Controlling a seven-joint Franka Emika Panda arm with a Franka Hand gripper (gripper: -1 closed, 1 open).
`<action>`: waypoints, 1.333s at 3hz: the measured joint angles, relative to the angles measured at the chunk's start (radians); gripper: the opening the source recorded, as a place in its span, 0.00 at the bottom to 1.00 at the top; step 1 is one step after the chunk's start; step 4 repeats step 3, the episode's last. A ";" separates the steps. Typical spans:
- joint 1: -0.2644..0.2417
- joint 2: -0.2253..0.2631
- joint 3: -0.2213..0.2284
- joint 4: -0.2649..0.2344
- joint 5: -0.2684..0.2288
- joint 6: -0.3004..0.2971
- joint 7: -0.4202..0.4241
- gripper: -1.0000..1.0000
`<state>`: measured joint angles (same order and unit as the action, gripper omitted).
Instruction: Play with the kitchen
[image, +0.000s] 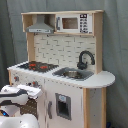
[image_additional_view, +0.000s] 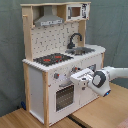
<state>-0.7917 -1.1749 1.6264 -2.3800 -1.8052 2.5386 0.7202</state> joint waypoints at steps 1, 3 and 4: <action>0.000 0.000 0.000 0.000 0.000 0.025 0.101 1.00; 0.021 0.004 -0.048 0.018 0.002 0.127 0.191 1.00; 0.021 0.004 -0.048 0.018 0.002 0.127 0.191 1.00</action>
